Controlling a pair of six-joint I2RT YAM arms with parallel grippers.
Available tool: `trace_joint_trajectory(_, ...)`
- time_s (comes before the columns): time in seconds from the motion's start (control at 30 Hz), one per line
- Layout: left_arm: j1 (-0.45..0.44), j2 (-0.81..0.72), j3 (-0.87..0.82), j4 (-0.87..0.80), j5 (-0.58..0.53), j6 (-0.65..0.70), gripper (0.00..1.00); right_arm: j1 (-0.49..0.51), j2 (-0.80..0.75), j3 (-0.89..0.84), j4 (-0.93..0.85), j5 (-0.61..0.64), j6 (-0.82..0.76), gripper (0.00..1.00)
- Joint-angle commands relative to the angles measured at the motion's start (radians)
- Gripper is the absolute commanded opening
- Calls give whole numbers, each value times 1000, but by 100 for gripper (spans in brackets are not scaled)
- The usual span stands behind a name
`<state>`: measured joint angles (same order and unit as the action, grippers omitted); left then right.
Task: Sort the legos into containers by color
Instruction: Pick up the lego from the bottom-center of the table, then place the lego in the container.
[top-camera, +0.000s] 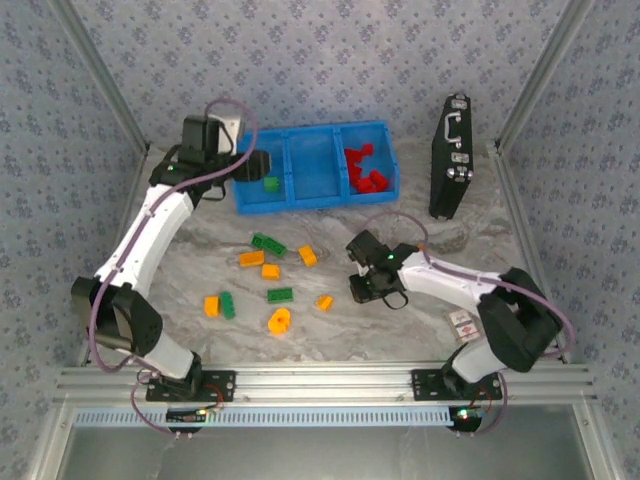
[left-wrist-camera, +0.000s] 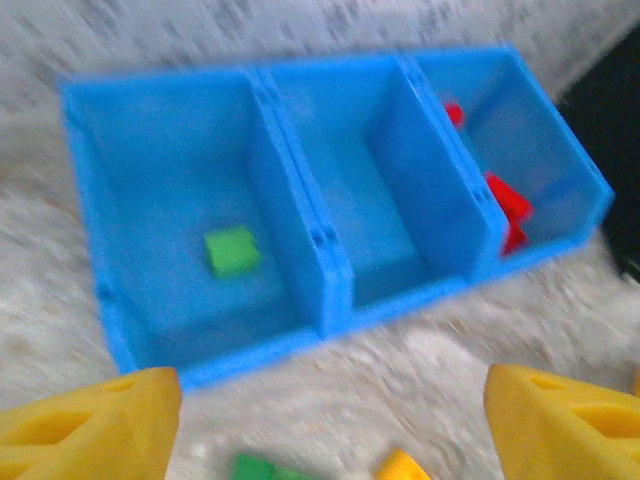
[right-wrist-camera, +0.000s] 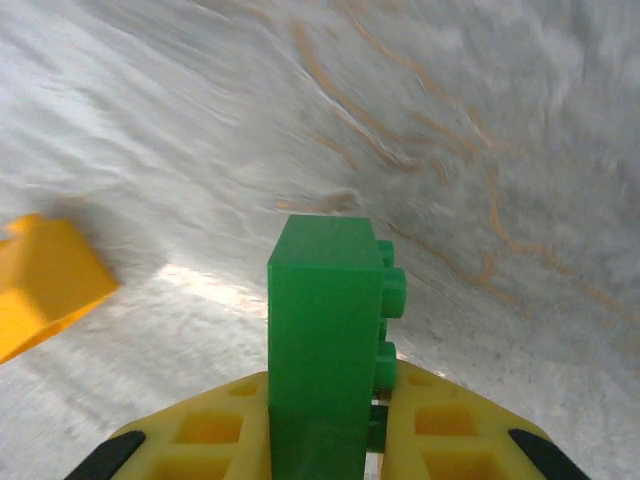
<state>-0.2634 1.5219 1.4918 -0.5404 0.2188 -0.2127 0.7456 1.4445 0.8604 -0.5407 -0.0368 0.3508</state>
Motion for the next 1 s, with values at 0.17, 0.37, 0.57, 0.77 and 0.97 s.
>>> trace_joint_trajectory(0.17, 98, -135, -270, 70, 634, -56, 74, -72, -305, -55, 225, -159, -473, 11)
trace_joint_trajectory(0.37, 55, -304, -466, 381, 725, -146, 79, -162, -179, 96, 410, -412, -421, 10)
trace_joint_trajectory(0.57, 52, -364, -624, 767, 628, -314, 77, -102, -22, 252, 605, -485, -327, 10)
trace_joint_trajectory(0.77, 50, -388, -645, 1015, 608, -347, 81, -126, 111, 428, 767, -746, -118, 11)
trace_joint_trajectory(0.97, 50, -366, -574, 1061, 685, -335, 80, -133, 205, 529, 868, -895, 19, 11)
